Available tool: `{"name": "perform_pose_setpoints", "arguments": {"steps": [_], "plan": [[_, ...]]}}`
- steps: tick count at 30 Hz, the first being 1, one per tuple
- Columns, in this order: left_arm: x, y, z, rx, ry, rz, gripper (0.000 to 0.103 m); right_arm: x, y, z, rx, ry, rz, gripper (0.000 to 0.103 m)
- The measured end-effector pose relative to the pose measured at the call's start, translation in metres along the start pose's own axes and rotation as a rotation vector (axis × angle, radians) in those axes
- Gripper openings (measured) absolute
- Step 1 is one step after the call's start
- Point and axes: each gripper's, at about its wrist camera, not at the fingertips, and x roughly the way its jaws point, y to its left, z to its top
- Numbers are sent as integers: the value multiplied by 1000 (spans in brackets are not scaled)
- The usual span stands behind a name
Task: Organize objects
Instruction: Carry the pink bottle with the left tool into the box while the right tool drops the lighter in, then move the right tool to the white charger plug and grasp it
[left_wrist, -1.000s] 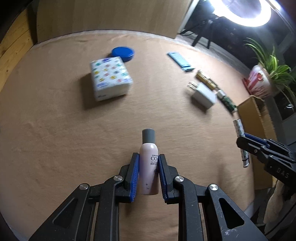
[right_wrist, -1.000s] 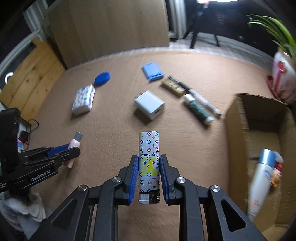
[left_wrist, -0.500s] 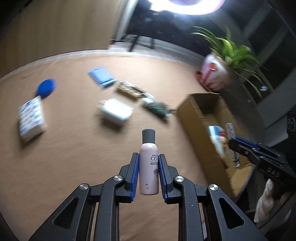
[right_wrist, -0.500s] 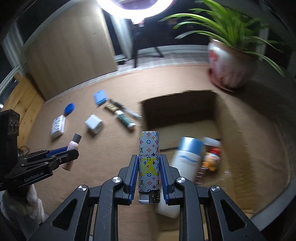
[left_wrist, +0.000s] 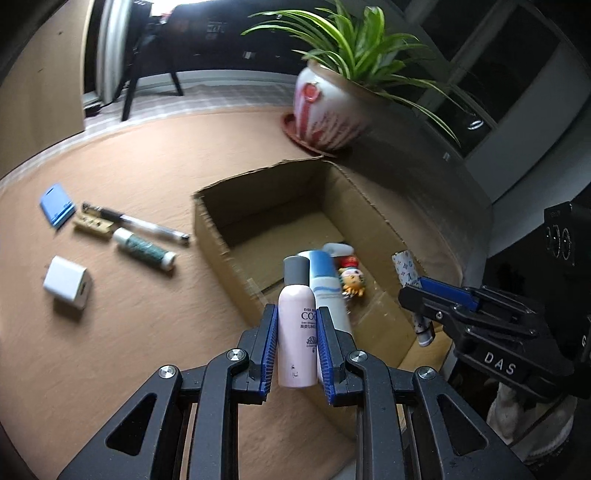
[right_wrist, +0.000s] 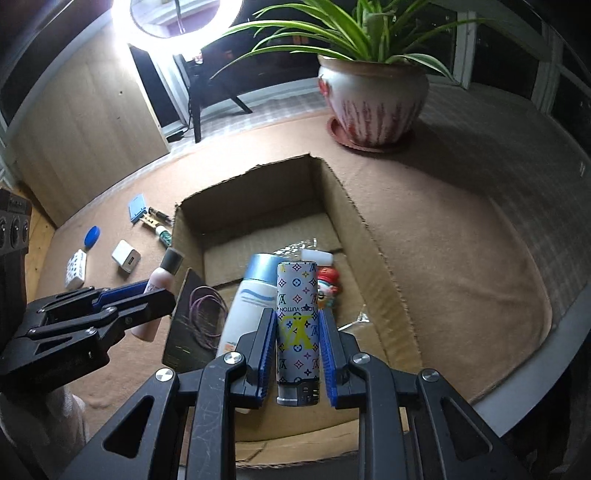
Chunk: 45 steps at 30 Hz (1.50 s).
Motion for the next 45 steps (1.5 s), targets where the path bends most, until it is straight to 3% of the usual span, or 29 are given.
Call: {"name": "perform_pose_setpoints", "arguments": {"steps": [2, 3, 4, 6, 9, 15, 24, 30, 34, 38, 45], "plan": [[3, -4, 3, 2, -9, 6, 23, 0, -3, 1, 8, 5, 9, 38], [3, -5, 4, -4, -10, 5, 34, -2, -5, 1, 20, -1, 15, 55], [5, -4, 5, -19, 4, -1, 60, -4, -7, 1, 32, -16, 22, 61], [5, 1, 7, -41, -2, 3, 76, -5, -5, 3, 34, -23, 31, 61], [-2, 8, 5, -30, -22, 34, 76, -4, -1, 8, 29, -21, 50, 61], [-21, 41, 0, -101, -47, 61, 76, 1, 30, 24, -25, -28, 111, 61], [-49, 116, -25, -259, -52, 140, 76, 22, 108, 56, -190, -9, 233, 61], [-70, 163, -49, -348, -67, 189, 76, 62, 159, 68, -220, 91, 365, 61], [-80, 188, -65, -399, -70, 209, 77, 92, 194, 79, -240, 148, 406, 60], [-89, 206, -78, -435, -72, 222, 77, 122, 218, 87, -233, 196, 407, 46], [-104, 223, -93, -456, -80, 223, 77, 169, 238, 94, -203, 277, 384, 38]]}}
